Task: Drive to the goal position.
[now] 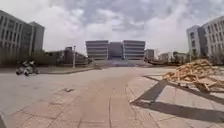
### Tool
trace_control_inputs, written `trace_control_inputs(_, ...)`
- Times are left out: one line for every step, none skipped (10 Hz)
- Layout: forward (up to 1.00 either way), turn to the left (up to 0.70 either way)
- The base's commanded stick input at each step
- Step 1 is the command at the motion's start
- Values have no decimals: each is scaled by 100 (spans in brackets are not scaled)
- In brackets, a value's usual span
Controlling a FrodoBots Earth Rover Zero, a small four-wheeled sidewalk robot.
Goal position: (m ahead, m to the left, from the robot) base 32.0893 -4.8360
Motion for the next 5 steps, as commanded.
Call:
trace_control_inputs(70, 0)
trace_control_inputs(70, 0)
trace_control_inputs(70, 0)
trace_control_inputs(70, -1)
trace_control_inputs(70, -1)
